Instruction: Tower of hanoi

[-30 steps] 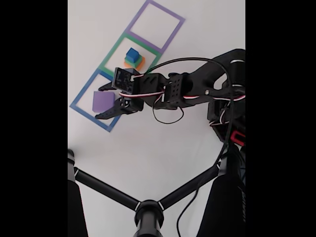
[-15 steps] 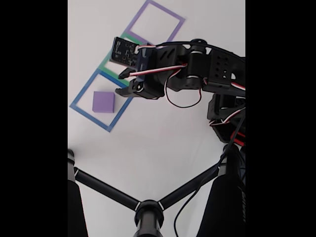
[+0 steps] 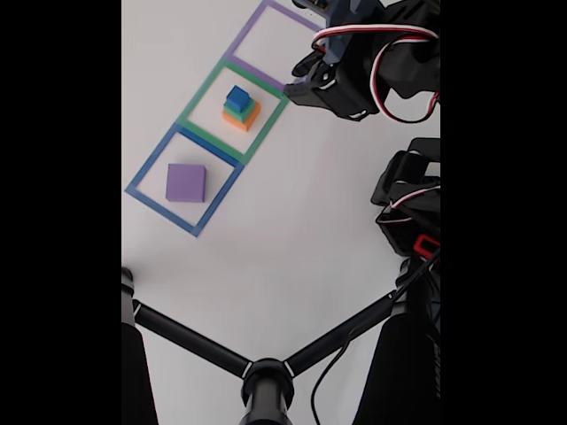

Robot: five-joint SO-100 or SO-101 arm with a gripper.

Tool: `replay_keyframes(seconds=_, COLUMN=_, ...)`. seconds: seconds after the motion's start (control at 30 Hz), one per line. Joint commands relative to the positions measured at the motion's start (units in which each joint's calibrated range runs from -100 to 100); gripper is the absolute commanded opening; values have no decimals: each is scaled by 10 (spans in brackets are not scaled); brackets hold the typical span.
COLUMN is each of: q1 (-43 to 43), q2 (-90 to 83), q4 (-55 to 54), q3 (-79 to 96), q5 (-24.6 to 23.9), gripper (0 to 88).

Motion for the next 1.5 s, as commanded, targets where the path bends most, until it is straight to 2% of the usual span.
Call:
replay_keyframes(seconds=0.0, q1=31, q2=-21, q4=14, q3=-38, q5=6, gripper=36)
replay_keyframes(seconds=0.17, q1=46, q2=-23, q4=14, q3=-15, q5=6, gripper=45)
replay_keyframes(seconds=0.27, q1=51, q2=-34, q4=-19, q3=36, q5=6, gripper=106)
replay_keyframes(seconds=0.43, q1=58, q2=-51, q4=-124, q3=153, q5=6, gripper=229)
replay_keyframes(seconds=0.73, q1=74, q2=-62, q4=-355, q3=360, q5=6, gripper=303)
replay_keyframes(seconds=1.0, q1=106, q2=-60, q4=-608, q3=562, q5=6, gripper=329)
replay_keyframes(seconds=1.47, q1=101, q2=44, q4=-934, q3=727, q5=6, gripper=323)
